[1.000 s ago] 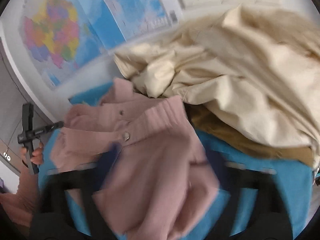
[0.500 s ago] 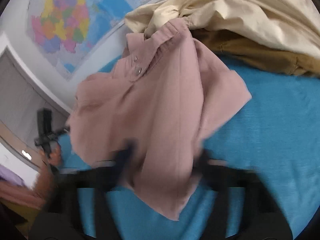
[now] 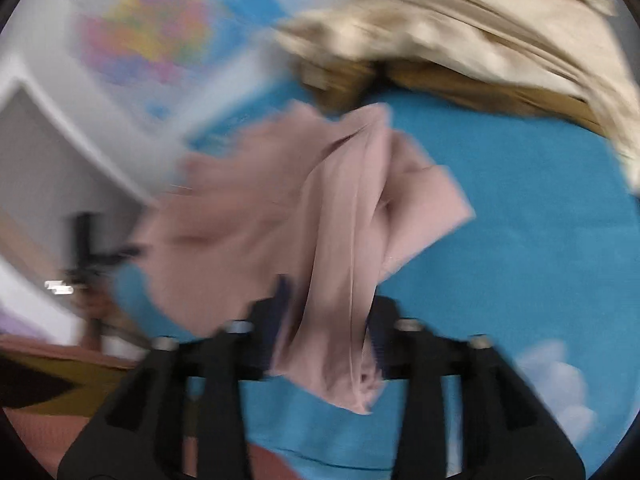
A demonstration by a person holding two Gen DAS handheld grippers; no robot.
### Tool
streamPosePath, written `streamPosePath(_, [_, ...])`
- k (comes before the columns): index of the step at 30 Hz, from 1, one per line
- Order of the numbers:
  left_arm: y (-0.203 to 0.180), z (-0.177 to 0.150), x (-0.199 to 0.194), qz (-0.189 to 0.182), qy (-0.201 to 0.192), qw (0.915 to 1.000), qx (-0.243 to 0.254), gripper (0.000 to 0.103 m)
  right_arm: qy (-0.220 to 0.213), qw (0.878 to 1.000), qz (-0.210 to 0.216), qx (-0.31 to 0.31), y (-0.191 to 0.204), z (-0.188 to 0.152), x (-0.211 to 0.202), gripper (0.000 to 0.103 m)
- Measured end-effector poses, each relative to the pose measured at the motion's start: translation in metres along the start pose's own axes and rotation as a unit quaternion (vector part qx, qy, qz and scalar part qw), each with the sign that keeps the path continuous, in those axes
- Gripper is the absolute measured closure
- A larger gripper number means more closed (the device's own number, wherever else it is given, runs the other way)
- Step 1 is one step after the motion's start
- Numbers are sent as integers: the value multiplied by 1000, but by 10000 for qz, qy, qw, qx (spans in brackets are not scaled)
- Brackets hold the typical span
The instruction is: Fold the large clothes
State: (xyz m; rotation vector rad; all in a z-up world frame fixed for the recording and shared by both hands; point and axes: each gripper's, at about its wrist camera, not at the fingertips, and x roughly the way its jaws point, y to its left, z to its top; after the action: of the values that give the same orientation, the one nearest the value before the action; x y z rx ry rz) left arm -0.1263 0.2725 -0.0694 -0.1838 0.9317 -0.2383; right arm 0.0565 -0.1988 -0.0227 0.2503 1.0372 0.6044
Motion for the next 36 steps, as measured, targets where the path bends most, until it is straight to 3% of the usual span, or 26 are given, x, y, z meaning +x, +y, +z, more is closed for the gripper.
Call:
streamPosePath(2, [5,5,-11,-54,-275,9994,-223,54,-132,9991,-388,87,-6,2,-5,45])
streamPosePath(3, [5,8,-21,2,-522,9984,-199,52,-335,9985,-437,51,-3,4,-13,37])
streamPosePath(4, [-4,11,-33,154,-816,9965,22,45,-614,9972,-428,-78,5,8,-24,29])
streamPosePath(6, [-29,16,-42,183,-1061,9924,589,30,-909,9932,-261,-673,33,15,-31,24])
streamPosePath(8, [-55,21,-33,33,-985,9906,944,24,-888,9890,-336,-1139,57,24,-19,23])
streamPosePath(13, [-110,28,30,68,-251,9816,1891,23,46,9854,-412,-1654,87,31,51,28])
streamPosePath(14, [-114,28,43,112,-116,9811,1930,28,148,9854,-347,-1658,89,29,60,30])
streamPosePath(15, [-116,29,53,139,10,9810,1936,35,262,9854,-280,-1660,90,29,69,46])
streamPosePath(16, [-117,32,69,123,175,9819,1883,52,372,9844,-283,-1693,90,27,78,79])
streamPosePath(17, [-115,33,75,84,279,9827,1828,71,416,9838,-329,-1715,89,26,83,95])
streamPosePath(18, [-114,35,80,106,318,9835,1778,79,467,9842,-258,-1691,88,25,86,100])
streamPosePath(19, [-114,42,84,162,261,9852,1687,92,356,9856,-221,-1638,87,27,82,101])
streamPosePath(20, [-111,49,85,135,211,9864,1624,98,264,9860,-232,-1628,87,28,75,101])
streamPosePath(26, [-104,104,64,298,-422,9926,1099,99,-1055,9792,-658,-1603,94,62,17,102])
streamPosePath(29, [-91,127,68,427,-611,9946,721,94,-1444,9767,-894,-1309,82,85,18,102])
streamPosePath(31, [-79,134,85,908,-487,9930,578,94,-1137,9795,-1002,-1326,76,94,45,102])
streamPosePath(33, [-63,133,99,1018,-188,9934,495,91,-594,9831,-1059,-1373,71,96,83,101])
streamPosePath(36, [-43,120,111,1331,8,9900,475,90,-60,9755,-1373,-1718,70,86,125,94])
